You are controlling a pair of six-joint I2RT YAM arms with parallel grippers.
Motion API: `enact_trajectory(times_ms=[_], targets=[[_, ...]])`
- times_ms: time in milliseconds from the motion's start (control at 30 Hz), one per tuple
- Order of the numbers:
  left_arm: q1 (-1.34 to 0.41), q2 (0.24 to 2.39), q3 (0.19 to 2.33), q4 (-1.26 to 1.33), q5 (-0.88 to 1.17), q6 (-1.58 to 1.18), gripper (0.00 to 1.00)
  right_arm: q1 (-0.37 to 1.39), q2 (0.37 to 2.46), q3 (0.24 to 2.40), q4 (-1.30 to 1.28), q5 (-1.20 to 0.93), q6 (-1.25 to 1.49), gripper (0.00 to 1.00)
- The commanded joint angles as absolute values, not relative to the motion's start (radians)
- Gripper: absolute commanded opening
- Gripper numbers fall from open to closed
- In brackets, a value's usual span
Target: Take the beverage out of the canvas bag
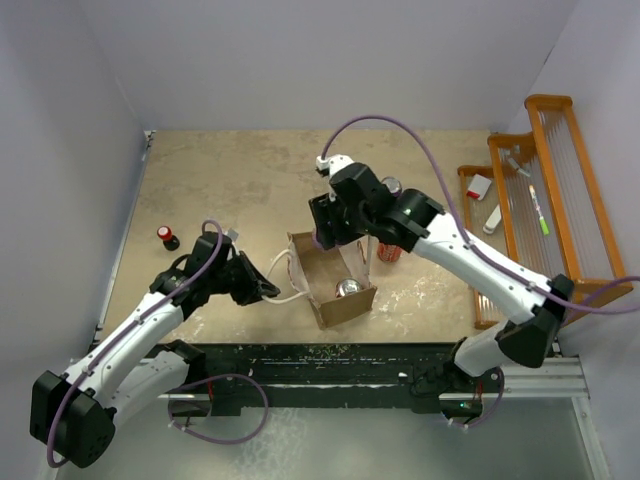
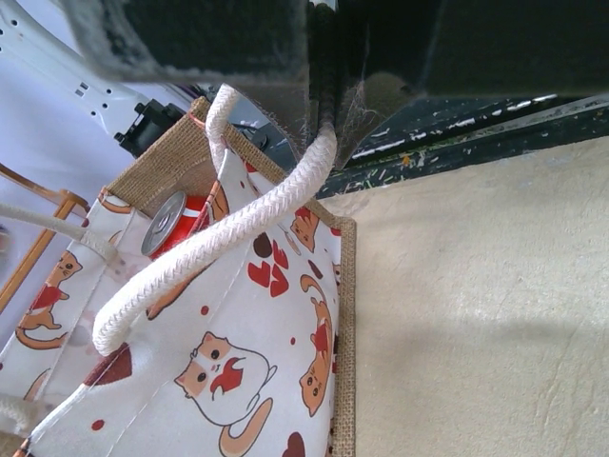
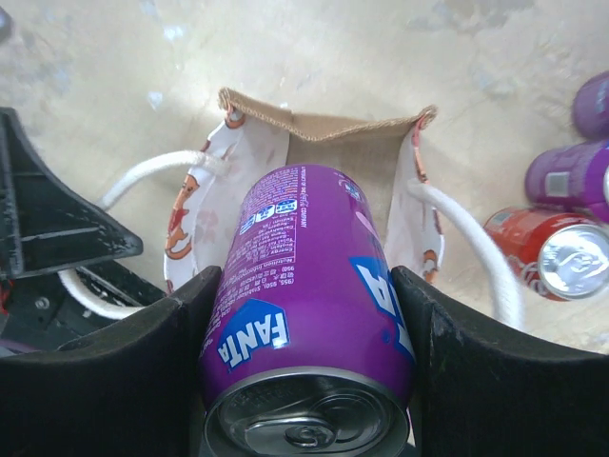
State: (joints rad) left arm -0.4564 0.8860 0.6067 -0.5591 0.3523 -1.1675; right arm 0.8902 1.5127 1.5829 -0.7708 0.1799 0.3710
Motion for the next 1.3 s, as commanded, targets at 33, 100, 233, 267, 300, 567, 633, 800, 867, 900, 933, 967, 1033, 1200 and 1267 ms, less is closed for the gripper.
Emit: enact_trajectory(times_ms=[33, 100, 233, 267, 300, 567, 633, 800, 867, 900, 933, 967, 1033, 1200, 1267], targets=[[-0.456, 0.867, 0.594, -0.532, 0.359, -1.169, 0.0, 0.888, 1.351, 1.615, -0.62, 0.277, 0.338, 0.0], [-0.456, 0.864, 0.593, -0.533, 0.358, -1.169, 0.0, 0.888, 1.308, 1.602, -0.589, 0.32, 0.329, 0.0], [-0.456, 0.867, 0.589, -0.53, 0.358, -1.171, 0.0, 0.888, 1.234, 1.558, -0.546, 0.478, 0.325, 0.0], [-0.456, 0.869, 0.589, -0.528, 0.359, -1.172, 0.0, 0.887, 1.221, 1.547, -0.546, 0.532, 0.333, 0.0], [-0.456, 0.87, 0.588, -0.526, 0.358, -1.172, 0.0, 0.883, 1.21, 1.537, -0.548, 0.583, 0.342, 0.0], [-0.456, 0.886, 0.588, -0.514, 0.363, -1.171, 0.0, 0.808, 1.182, 1.48, -0.689, 0.813, 0.499, 0.0], [-0.456, 0.887, 0.586, -0.512, 0.364, -1.171, 0.0, 0.795, 1.175, 1.455, -0.738, 0.838, 0.55, 0.0], [-0.456, 0.891, 0.577, -0.504, 0.367, -1.171, 0.0, 0.779, 1.14, 1.36, -0.83, 0.81, 0.673, 0.0], [-0.456, 0.893, 0.575, -0.5, 0.367, -1.17, 0.0, 0.774, 1.122, 1.314, -0.862, 0.772, 0.73, 0.0], [-0.456, 0.895, 0.573, -0.495, 0.368, -1.17, 0.0, 0.774, 1.114, 1.286, -0.869, 0.747, 0.748, 0.0], [-0.456, 0.897, 0.57, -0.491, 0.369, -1.171, 0.0, 0.772, 1.106, 1.259, -0.872, 0.718, 0.761, 0.0], [-0.456, 0.901, 0.568, -0.486, 0.371, -1.172, 0.0, 0.772, 1.099, 1.236, -0.873, 0.695, 0.771, 0.0], [-0.456, 0.907, 0.565, -0.473, 0.375, -1.172, 0.0, 0.772, 1.088, 1.194, -0.877, 0.668, 0.79, 0.0], [-0.456, 0.934, 0.563, -0.441, 0.385, -1.168, 0.0, 0.771, 1.085, 1.105, -0.84, 0.618, 0.808, 0.0], [-0.456, 0.946, 0.567, -0.429, 0.39, -1.163, 0.0, 0.769, 1.094, 1.068, -0.805, 0.602, 0.816, 0.0]])
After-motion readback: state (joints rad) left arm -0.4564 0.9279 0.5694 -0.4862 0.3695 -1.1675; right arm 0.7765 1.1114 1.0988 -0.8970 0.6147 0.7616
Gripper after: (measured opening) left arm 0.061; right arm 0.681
